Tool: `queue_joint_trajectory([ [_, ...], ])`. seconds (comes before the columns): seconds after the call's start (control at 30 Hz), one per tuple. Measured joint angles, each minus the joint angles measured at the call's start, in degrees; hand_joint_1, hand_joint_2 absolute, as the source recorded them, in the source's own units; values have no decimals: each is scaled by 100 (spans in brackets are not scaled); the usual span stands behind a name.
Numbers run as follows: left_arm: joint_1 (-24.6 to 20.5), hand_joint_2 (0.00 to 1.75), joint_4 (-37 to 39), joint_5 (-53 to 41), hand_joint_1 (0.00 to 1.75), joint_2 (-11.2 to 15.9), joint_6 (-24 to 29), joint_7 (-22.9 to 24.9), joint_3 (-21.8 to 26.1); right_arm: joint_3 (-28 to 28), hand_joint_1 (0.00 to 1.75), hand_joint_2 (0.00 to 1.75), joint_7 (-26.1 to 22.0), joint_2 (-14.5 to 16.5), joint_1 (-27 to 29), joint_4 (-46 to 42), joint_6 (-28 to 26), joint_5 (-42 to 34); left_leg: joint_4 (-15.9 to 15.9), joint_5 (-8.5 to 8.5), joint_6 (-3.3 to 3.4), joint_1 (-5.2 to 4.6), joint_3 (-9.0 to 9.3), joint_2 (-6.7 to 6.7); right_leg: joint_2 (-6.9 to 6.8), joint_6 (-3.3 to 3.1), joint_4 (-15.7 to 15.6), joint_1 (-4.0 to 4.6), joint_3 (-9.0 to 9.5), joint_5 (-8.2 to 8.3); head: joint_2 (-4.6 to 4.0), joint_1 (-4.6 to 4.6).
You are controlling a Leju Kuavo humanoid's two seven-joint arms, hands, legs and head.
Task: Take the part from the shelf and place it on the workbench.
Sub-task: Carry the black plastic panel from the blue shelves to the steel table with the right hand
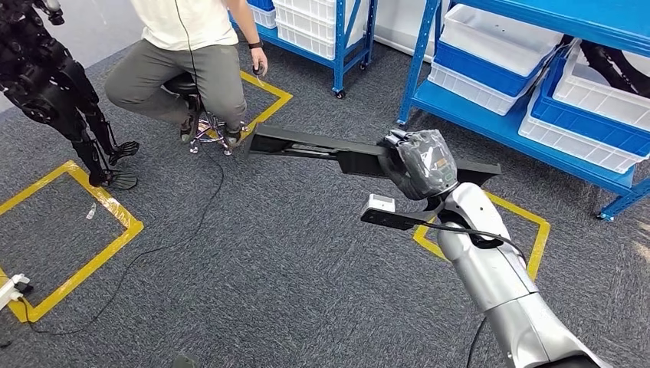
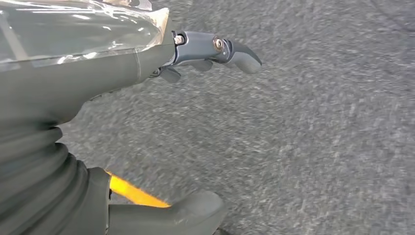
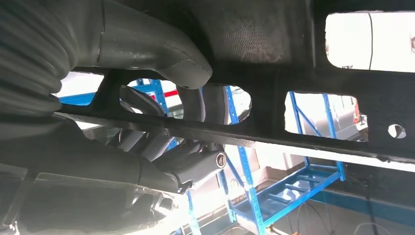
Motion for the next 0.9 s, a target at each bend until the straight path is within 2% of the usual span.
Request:
queue_joint_trajectory([
  [0.1, -14, 175, 0, -11, 0, 1, -1, -22, -1, -14, 175, 175, -7, -54, -12, 1, -1, -28, -78, -6, 60, -37, 18, -18, -24, 49, -14, 9, -7, -4, 0, 3],
  [0.17, -20, 175, 0, -16, 0, -3, -5, -29, -1, -27, 175, 175, -8, -91, -27, 2, -1, -44, -136, 31, 137, -22, 48, -38, -36, 94, 41, 11, -45, -54, 0, 7],
  [0.23, -34, 175, 0, -27, 0, -5, -10, -32, 0, -41, 175, 175, -10, -127, -51, 4, -1, -55, -188, 70, 205, -3, 79, -72, -22, 78, 480, 12, -248, -283, 0, 19],
  [0.3, -45, 175, 0, -44, 0, -2, -22, -29, 0, -44, 175, 175, -12, -149, -52, 19, -4, -65, -191, 74, 228, -10, 76, -134, 0, 39, 1264, -4, -607, -594, 0, 27],
  [0.33, -46, 175, 0, -54, 0, -1, -36, -24, 0, -43, 175, 175, -14, -158, -42, 33, -8, -69, -189, 74, 229, -10, 73, -174, 6, 48, 1553, -13, -748, -677, 0, 27],
  [0.37, -46, 175, 0, -65, 0, -2, -52, -20, 0, -43, 175, 175, -18, -167, -32, 49, -13, -74, -186, 75, 228, -9, 71, -220, 10, 79, 1668, -23, -803, -683, 0, 30],
  [0.4, -47, 175, 0, -74, 0, -4, -68, -15, 0, -43, 175, 175, -22, -176, -28, 62, -20, -78, -180, 75, 226, -6, 70, -273, 15, 131, 1538, -38, -739, -596, 0, 32],
  [0.47, -55, 175, 0, -85, 0, -8, -85, -2, 0, -43, 175, 175, -30, -186, -49, 78, -32, -86, -142, 64, 200, 2, 58, -381, 101, 245, 790, -95, -378, -300, 0, 37],
  [0.5, -64, 175, 0, -87, 0, -5, -87, 9, 0, -43, 175, 175, -34, -185, -72, 84, -38, -90, -104, 53, 174, -1, 34, -435, 163, 272, 433, -113, -199, -181, 0, 34],
  [0.53, -73, 175, 0, -89, 0, -2, -87, 18, 0, -42, 175, 175, -38, -183, -94, 92, -44, -93, -74, 47, 140, -4, 4, -479, 210, 272, 206, -123, -86, -117, 0, 33],
  [0.57, -78, 175, 0, -90, 0, 1, -86, 27, 0, -38, 175, 175, -44, -175, -112, 105, -51, -94, -54, 49, 104, -2, -26, -521, 235, 253, 111, -115, -37, -99, 0, 32],
  [0.63, -78, 175, 0, -90, 0, 8, -82, 34, 0, -24, 175, 175, -54, -150, -144, 147, -68, -91, -54, 66, 42, 20, -59, -582, 157, 186, 112, -96, -30, -82, 0, 35],
  [0.7, -80, 175, 0, -96, 0, 8, -80, 37, -1, -9, 175, 175, -60, -117, -198, 186, -92, -90, 102, -37, -13, 27, -139, -446, 79, 106, 97, -109, -16, -64, 0, 4],
  [0.77, -92, 175, 0, -105, 0, 4, -80, 38, -1, 3, 175, 175, -66, -94, -243, 216, -112, -93, 694, -345, -63, 29, -417, -202, -3, 37, 89, -96, -1, -68, 0, -40],
  [0.83, -97, 175, 0, -111, 0, 4, -80, 38, 0, 17, 175, 175, -77, -85, -255, 254, -119, -96, 1414, -620, -90, 39, -780, -103, -101, 4, 90, -60, 6, -83, 0, -49],
  [0.87, -96, 175, 0, -114, 0, 3, -80, 35, 0, 27, 175, 175, -88, -81, -256, 277, -122, -97, 1577, -636, -90, 39, -874, -90, -152, -5, 91, -46, 10, -90, 0, -50],
  [0.9, -95, 175, 0, -118, 0, 3, -79, 32, 0, 37, 175, 175, -101, -75, -260, 298, -126, -98, 1516, -546, -79, 37, -856, -80, -201, -13, 91, -35, 15, -96, 0, -50],
])
